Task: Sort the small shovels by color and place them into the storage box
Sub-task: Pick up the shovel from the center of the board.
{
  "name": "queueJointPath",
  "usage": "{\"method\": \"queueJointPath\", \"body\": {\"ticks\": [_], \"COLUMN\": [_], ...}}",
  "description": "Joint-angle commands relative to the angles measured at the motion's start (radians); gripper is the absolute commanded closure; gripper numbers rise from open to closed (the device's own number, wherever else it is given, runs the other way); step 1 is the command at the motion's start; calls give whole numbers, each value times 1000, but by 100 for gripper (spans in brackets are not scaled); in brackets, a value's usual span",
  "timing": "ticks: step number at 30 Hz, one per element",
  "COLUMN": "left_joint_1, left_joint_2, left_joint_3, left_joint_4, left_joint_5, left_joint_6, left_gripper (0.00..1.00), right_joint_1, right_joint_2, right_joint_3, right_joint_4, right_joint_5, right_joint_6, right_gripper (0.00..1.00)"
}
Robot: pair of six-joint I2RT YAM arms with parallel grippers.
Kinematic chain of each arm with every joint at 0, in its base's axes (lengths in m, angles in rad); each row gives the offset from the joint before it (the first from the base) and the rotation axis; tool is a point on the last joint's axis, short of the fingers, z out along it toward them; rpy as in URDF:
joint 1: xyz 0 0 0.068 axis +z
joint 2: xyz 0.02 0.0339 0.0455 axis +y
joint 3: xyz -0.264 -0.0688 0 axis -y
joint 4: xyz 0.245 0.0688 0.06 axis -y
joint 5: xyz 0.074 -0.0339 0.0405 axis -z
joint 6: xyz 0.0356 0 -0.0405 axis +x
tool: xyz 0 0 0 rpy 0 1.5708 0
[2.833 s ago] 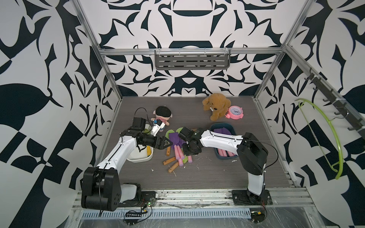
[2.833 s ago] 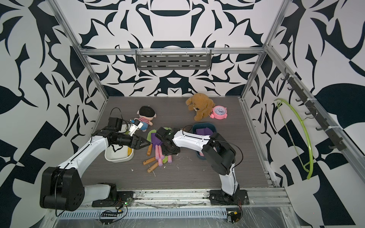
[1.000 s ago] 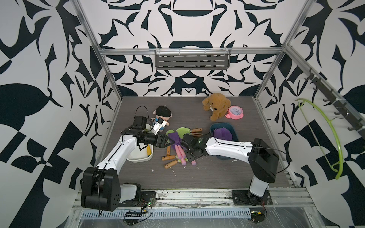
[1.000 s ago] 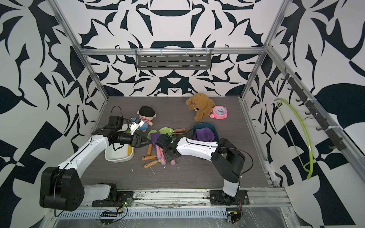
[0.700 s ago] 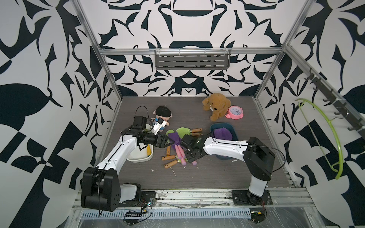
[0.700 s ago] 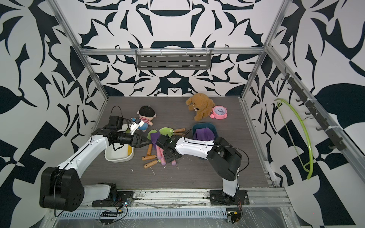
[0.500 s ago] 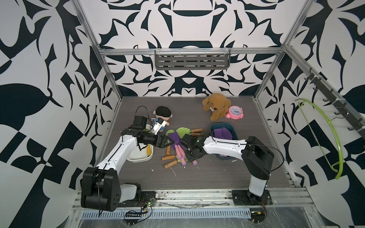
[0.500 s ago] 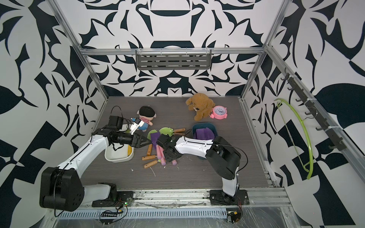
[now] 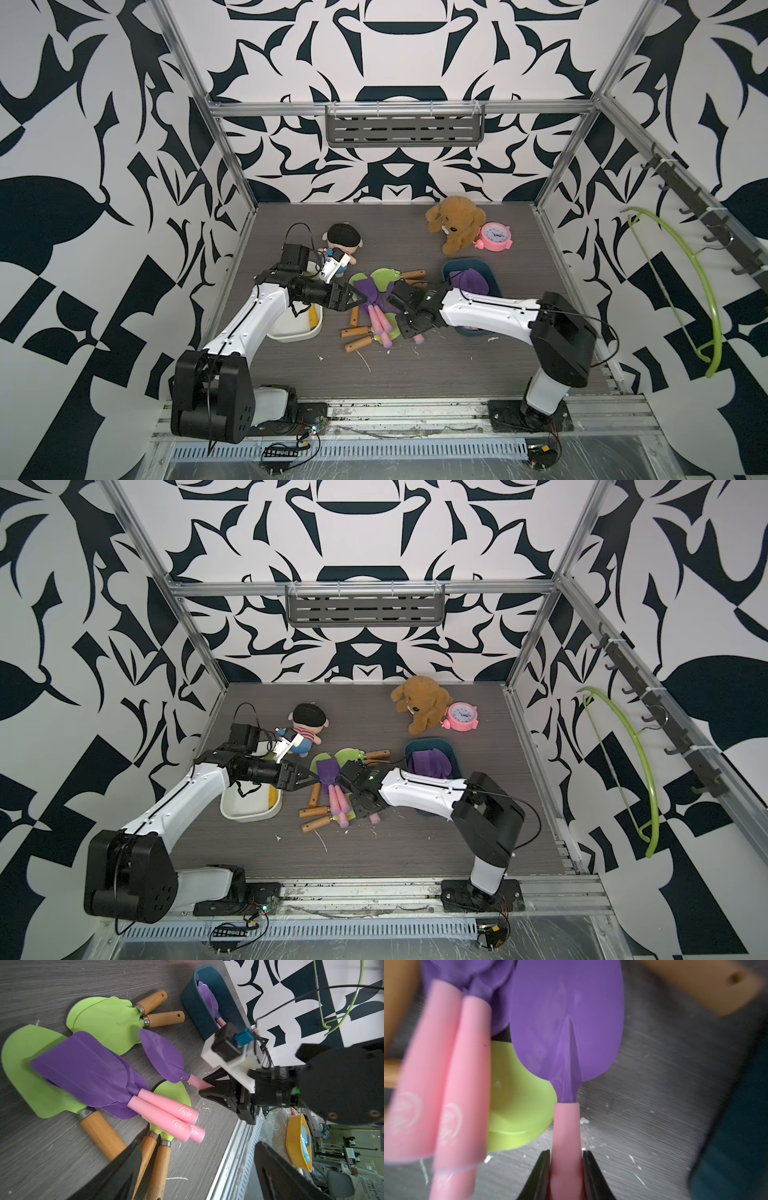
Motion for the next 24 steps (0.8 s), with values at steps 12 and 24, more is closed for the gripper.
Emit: {"method": "queueJointPath", "body": {"ticks": [12, 24], "left_joint_1": [-66, -67], "left_joint_2": [106, 118], "left_joint_3": [32, 26], "left_joint_4": [171, 239], "left_joint_5": [133, 126], "left_joint_6": [-264, -379], "left_gripper": [20, 62], "right_joint_1": [115, 167], "right_joint_2": [-182, -199], "right_joint_3": [-4, 6], "right_joint_4": [141, 159], "right_joint_5": [117, 154], "right_joint_6": [-252, -300], "right_gripper": [89, 89]}}
